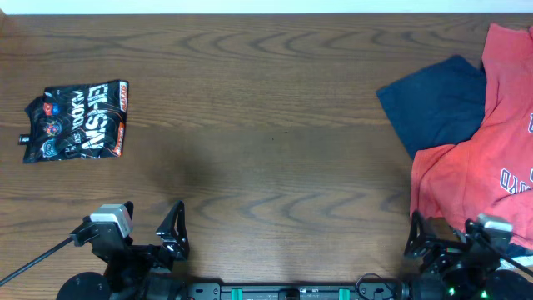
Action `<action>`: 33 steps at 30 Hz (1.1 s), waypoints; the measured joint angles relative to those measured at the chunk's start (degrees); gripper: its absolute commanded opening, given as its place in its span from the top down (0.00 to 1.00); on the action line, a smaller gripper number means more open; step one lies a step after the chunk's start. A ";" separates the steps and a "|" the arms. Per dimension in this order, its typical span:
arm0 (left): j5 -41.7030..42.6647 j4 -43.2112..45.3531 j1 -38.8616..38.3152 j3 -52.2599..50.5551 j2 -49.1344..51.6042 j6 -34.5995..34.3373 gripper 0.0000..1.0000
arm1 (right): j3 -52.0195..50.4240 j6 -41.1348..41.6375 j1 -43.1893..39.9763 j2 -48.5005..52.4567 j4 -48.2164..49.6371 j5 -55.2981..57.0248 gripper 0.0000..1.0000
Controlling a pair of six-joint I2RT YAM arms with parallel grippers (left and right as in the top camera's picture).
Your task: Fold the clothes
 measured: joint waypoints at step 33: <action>0.00 -16.00 0.00 -0.46 0.00 -0.17 0.02 | -43.78 -12.02 2.14 -6.14 72.24 -7.54 0.01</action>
